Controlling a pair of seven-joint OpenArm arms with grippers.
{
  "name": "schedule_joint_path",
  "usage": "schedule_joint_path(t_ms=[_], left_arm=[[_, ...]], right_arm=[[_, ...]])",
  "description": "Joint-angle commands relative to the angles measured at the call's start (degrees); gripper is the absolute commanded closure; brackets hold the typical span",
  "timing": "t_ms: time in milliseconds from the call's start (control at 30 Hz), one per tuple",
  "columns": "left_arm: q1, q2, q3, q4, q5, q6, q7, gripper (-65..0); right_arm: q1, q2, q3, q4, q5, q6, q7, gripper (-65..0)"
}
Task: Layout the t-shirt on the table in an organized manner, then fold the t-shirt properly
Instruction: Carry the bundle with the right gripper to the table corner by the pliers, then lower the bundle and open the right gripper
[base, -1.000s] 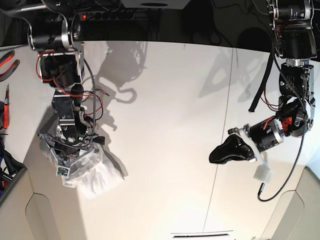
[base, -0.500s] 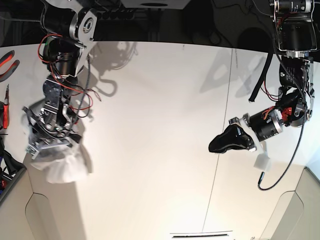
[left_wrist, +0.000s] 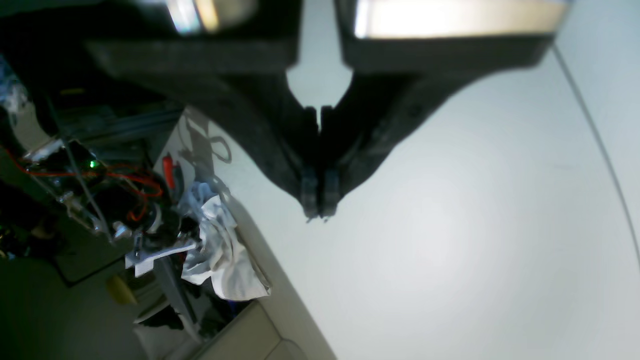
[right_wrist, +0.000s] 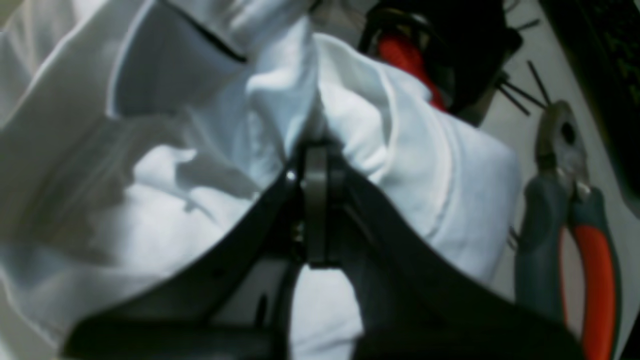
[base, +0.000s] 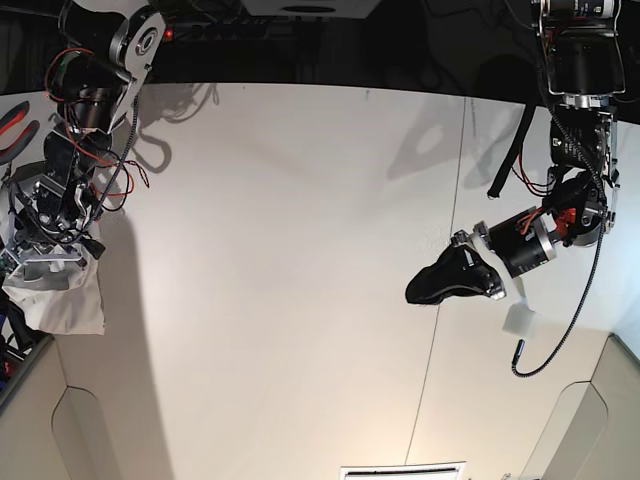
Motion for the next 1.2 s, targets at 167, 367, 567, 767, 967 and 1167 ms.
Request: schedule_joint_path(t_ms=[167,367,567,767,967,1167], left_arm=[[-1.0,-0.6,-0.3,0.9,-2.4,-0.6,-1.2,0.0],[-1.8,1.0,-0.3,0.9,-4.4,-0.6,-1.2,0.0],[-1.9,5.2,-0.3,0.9,-4.4,-0.6,-0.7,0.0],[-2.1,5.4,-2.0,0.9,-3.7,-0.6,-0.7,0.0],[-2.1,4.1,-7.5,0.9,-3.1,-0.6,0.5,0.0],[0.2,-0.7,-12.8,0.9,-7.9,-0.6,6.2,0.0]], right_arm=[[0.5,-0.3,-8.2,12.2,2.4,4.3,-3.6,0.0],[0.5,-0.2,-16.8,23.6,2.4,7.1,-3.3,0.0],[0.1,-0.2,-18.7,30.9,2.5,7.5,-7.0,0.0],[-3.9,1.0,-18.8,39.9,7.5,17.5,-11.4,0.0],[-14.5,5.3,-19.8,48.4,16.2,27.5,-11.6,0.0],[-24.7,11.6,-20.6,52.6,23.9,35.9,-13.3,0.0]])
